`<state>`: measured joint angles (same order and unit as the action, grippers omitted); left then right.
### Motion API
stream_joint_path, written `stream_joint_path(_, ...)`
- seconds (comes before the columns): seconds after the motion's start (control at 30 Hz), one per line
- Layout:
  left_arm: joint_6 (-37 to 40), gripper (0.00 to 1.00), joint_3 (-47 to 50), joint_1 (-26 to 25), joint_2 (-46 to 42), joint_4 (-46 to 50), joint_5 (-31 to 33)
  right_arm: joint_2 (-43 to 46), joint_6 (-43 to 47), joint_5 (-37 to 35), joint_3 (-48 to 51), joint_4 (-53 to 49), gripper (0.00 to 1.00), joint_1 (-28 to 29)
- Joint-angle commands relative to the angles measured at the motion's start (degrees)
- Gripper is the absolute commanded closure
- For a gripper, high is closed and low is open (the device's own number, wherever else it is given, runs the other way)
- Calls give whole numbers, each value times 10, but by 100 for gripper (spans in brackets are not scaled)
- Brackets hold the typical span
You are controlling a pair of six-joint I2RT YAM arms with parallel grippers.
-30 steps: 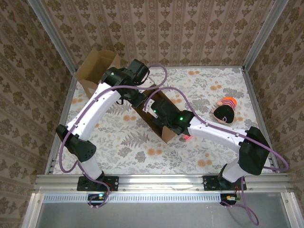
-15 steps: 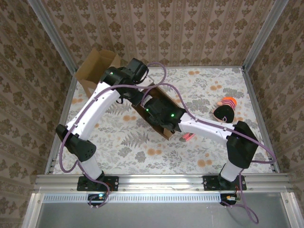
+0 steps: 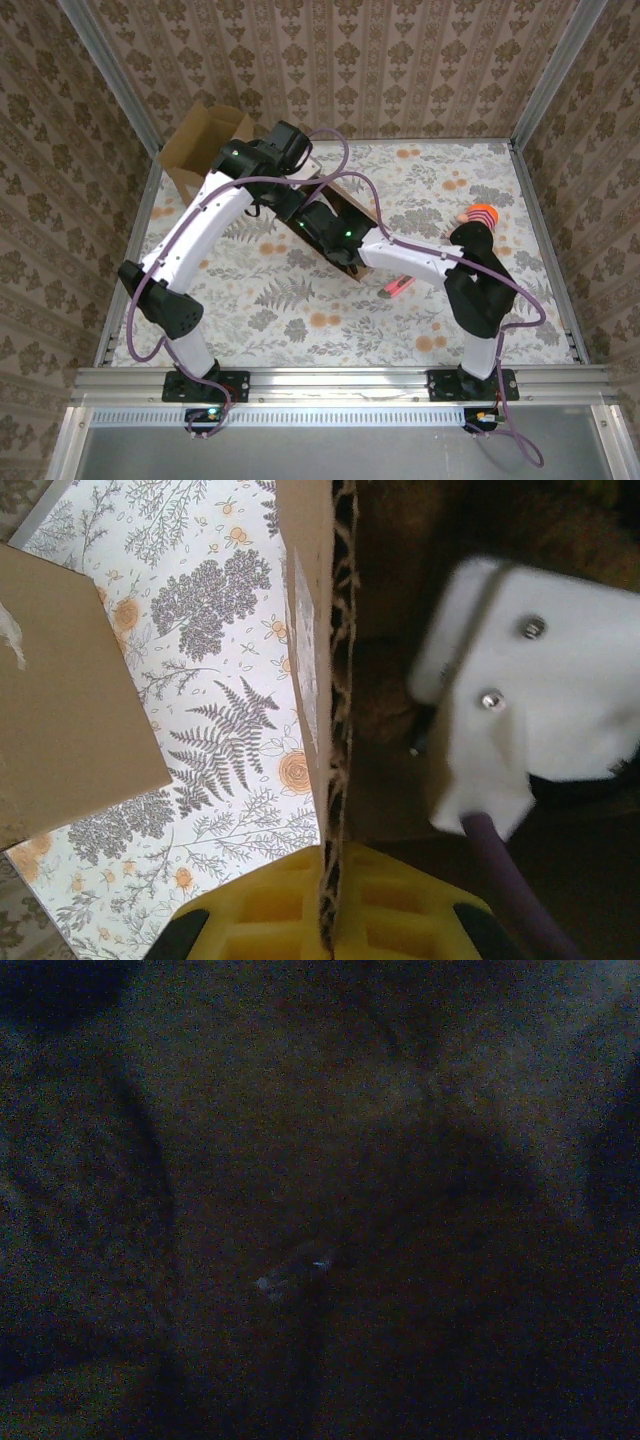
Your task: Unpack the express box
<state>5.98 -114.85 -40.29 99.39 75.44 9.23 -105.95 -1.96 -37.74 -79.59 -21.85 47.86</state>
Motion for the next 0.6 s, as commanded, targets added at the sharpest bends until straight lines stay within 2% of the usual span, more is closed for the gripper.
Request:
stream_joint_path(0.0,0,100,-22,-20,-6,33,-41,-44,-56,-4,-1,-13,39,-32)
stream_joint_path(0.2,2,100,-21,-19,-5,37,-33,-34,-62,19,11,1,77,-38)
stream_joint_path(0.3,-2,100,-18,-18,-4,37,-28,-14,-58,32,19,8,99,-39)
stream_joint_path(0.57,-31,100,-14,-12,1,37,-31,77,-43,97,57,42,100,-39)
